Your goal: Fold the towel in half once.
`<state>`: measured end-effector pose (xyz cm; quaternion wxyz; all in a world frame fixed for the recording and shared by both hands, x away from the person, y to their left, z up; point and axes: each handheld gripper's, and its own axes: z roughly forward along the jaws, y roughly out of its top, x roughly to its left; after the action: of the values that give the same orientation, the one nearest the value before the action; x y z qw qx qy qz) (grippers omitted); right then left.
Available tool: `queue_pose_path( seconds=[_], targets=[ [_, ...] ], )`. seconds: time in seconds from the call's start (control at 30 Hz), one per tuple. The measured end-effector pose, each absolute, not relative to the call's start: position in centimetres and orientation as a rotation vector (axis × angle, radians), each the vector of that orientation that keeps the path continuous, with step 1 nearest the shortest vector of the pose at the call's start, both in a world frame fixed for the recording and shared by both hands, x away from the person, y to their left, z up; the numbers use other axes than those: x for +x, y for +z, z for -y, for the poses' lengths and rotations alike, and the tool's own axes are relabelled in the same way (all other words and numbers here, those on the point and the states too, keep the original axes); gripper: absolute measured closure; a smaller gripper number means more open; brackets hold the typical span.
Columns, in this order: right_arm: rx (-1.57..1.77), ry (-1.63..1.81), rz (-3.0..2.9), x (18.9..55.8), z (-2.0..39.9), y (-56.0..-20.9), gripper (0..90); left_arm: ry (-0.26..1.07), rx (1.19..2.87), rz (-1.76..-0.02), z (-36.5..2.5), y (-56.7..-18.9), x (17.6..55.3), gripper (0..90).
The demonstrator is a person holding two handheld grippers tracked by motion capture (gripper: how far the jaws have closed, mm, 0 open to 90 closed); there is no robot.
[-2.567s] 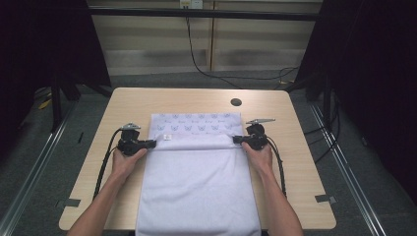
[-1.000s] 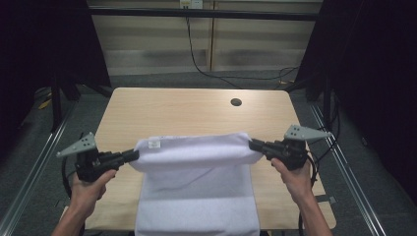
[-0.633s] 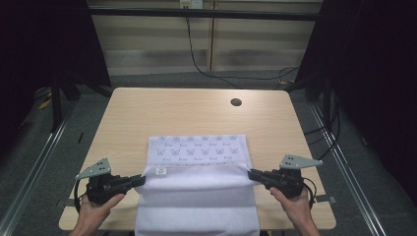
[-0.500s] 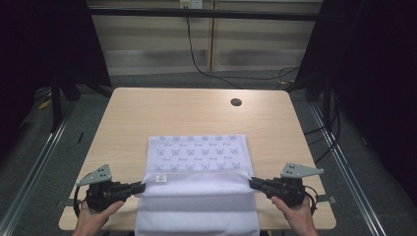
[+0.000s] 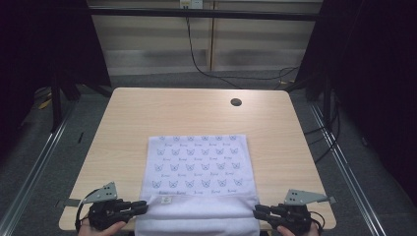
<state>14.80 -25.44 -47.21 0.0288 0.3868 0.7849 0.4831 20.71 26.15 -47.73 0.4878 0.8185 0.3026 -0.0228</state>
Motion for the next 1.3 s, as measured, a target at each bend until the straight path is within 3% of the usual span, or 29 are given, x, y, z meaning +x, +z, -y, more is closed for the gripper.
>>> queue_pose_path(
  seconds=[0.13, 0.37, 0.43, 0.63, 0.67, 0.7, 0.73, 0.77, 0.8, 0.87, 1.2, 1.3],
  targets=[
    [1.195, 1.498, -2.396, 14.1, 26.0, -46.9, 72.5, -0.065, 1.964, -0.738, -26.6, -47.7, 20.7, 75.6],
    [1.201, 1.415, -2.383, 18.3, 25.1, -47.0, 58.3, -0.067, 1.969, -0.727, -25.9, -47.7, 22.9, 70.7],
    [1.225, 1.397, -2.383, 19.8, 24.8, -47.3, 51.9, -0.072, 1.975, -0.731, -25.5, -47.9, 23.6, 64.6],
    [1.235, 1.341, -2.449, 21.4, 24.2, -48.5, 47.4, -0.129, 1.999, -0.702, -23.9, -48.4, 24.5, 43.8],
    [1.247, 1.329, -2.461, 21.3, 24.1, -48.8, 49.6, -0.149, 2.019, -0.702, -23.5, -48.6, 24.6, 44.1],
    [1.242, 1.322, -2.485, 21.2, 24.1, -49.0, 58.5, -0.172, 2.046, -0.697, -23.1, -48.8, 24.5, 46.1],
    [1.216, 1.32, -2.505, 20.9, 24.0, -49.0, 65.0, -0.182, 2.061, -0.671, -22.8, -49.0, 24.2, 53.2],
    [1.211, 1.322, -2.512, 20.6, 24.0, -49.0, 70.3, -0.183, 2.074, -0.626, -22.8, -49.0, 23.8, 69.1],
    [1.194, 1.344, -2.516, 20.2, 24.0, -48.8, 76.3, -0.202, 2.082, -0.594, -22.8, -48.8, 23.5, 79.4],
    [1.172, 1.389, -2.497, 19.2, 24.3, -48.2, 79.4, -0.211, 2.066, -0.558, -23.2, -48.5, 22.7, 89.4],
    [1.11, 1.458, -2.495, 13.4, 25.8, -46.7, 78.8, -0.186, 1.978, -0.594, -27.4, -47.3, 20.0, 89.8],
    [1.09, 1.475, -2.501, 13.0, 25.8, -46.0, 75.1, -0.148, 1.937, -0.625, -27.9, -46.7, 20.8, 84.0]
  ],
)
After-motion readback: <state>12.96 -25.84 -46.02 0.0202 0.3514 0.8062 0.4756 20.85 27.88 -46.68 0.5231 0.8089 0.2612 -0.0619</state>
